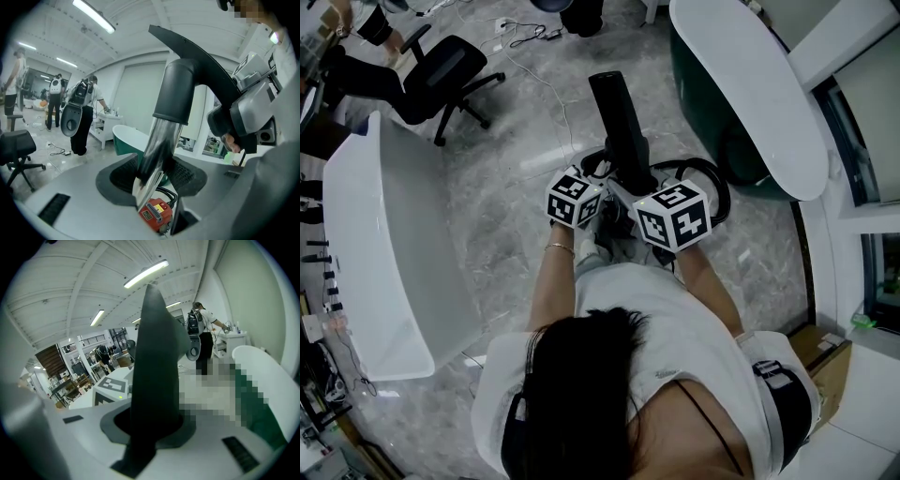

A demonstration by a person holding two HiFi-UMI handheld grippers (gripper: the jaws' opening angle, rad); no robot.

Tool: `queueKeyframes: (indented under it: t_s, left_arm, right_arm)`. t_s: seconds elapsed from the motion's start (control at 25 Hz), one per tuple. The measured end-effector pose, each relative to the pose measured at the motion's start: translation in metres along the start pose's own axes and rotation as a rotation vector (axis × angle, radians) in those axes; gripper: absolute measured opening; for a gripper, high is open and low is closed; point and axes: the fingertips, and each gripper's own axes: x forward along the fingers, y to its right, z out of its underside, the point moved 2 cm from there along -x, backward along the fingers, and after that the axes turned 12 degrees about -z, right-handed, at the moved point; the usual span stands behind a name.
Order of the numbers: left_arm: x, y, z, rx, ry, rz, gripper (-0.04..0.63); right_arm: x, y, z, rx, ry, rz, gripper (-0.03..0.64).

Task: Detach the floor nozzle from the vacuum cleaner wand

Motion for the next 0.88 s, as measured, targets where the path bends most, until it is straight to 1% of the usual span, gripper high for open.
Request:
queueKeyframes:
  t_s: [0.2, 0.56, 0.76, 0.88]
  left_arm:
    - [0.0032, 0.002, -0.001, 0.027, -0.017, 0.021, 0.185]
    - [0.0015, 0.0039, 0.0006, 0.014, -0.004, 0.015, 0.186]
    - [-0.0014, 0.0023, 0.0022, 0.001, 0.005, 0.017, 0.186]
    - [-0.0014, 0.002, 0.002, 0.001, 0.007, 0.02, 0.187]
  right_arm:
    - [-0.0015, 0.0006, -0.0013, 0.025, 0.01, 0.019, 0.084]
    - [-0.0021, -0.0021, 0.0005, 0.012, 0.0, 0.052, 0.084]
    - [-0.0024, -0.0062, -0.0009, 0.084, 0.027, -0.004, 0.084]
    - [-0.0029, -0.0061, -0.0017, 0.102, 0.036, -0.018, 0.084]
